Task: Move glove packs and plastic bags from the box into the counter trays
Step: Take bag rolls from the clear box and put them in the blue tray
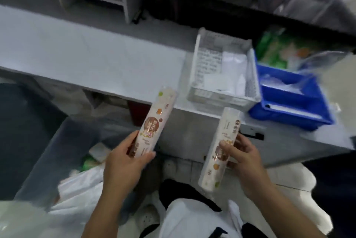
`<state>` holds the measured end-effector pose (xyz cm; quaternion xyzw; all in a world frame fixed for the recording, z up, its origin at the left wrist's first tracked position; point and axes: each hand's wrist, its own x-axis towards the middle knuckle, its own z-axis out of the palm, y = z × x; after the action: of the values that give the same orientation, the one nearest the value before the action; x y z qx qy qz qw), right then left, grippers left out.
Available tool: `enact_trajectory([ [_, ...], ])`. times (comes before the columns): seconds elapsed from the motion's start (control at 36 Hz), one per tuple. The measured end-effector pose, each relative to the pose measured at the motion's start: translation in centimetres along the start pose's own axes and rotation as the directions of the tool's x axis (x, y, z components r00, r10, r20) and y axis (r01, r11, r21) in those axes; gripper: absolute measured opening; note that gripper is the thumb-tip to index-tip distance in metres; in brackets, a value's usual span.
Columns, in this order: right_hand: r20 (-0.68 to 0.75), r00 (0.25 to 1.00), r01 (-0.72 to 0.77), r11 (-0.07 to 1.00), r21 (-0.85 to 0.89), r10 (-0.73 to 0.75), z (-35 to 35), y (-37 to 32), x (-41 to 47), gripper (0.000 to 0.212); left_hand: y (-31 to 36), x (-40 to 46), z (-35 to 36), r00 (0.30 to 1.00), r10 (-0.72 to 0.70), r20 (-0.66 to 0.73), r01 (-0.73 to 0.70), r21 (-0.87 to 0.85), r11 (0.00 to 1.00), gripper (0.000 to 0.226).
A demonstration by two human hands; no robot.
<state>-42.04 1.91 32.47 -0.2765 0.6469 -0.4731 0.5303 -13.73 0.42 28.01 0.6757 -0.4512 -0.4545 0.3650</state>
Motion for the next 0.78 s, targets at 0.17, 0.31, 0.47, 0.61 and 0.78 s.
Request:
enact_trajectory([
  [0.17, -0.293, 0.948, 0.149, 0.986, 0.074, -0.121, -9.7, -2.6, -1.0, 0.051, 4.4, 0.3, 6.1, 0.97, 0.08, 0.232, -0.063, -0.077, 0.995, 0.074],
  [0.31, -0.433, 0.867, 0.238, 0.968, -0.078, -0.248, -16.7, -4.3, 1.6, 0.058, 7.4, 0.3, 10.0, 0.943, 0.1, 0.318, -0.07, -0.104, 0.992, 0.063],
  [0.47, -0.28, 0.82, 0.364, 0.833, -0.417, -0.499, -24.1, -9.2, 7.8, 0.067, 11.9, 1.8, 16.2, 0.949, 0.094, 0.301, -0.049, -0.155, 0.987, 0.058],
  [0.61, 0.198, 0.751, 0.514, 0.369, -0.775, -0.63, -28.5, -12.5, 14.8, 0.069, 15.4, 2.8, 22.0, 0.96, 0.098, 0.263, -0.046, -0.194, 0.98, 0.068],
  [0.78, 0.499, 0.762, 0.563, 0.041, -0.826, -0.414, -29.0, -12.1, 23.1, 0.064, 17.6, 2.8, 27.2, 0.975, 0.101, 0.198, -0.056, -0.221, 0.974, 0.059],
])
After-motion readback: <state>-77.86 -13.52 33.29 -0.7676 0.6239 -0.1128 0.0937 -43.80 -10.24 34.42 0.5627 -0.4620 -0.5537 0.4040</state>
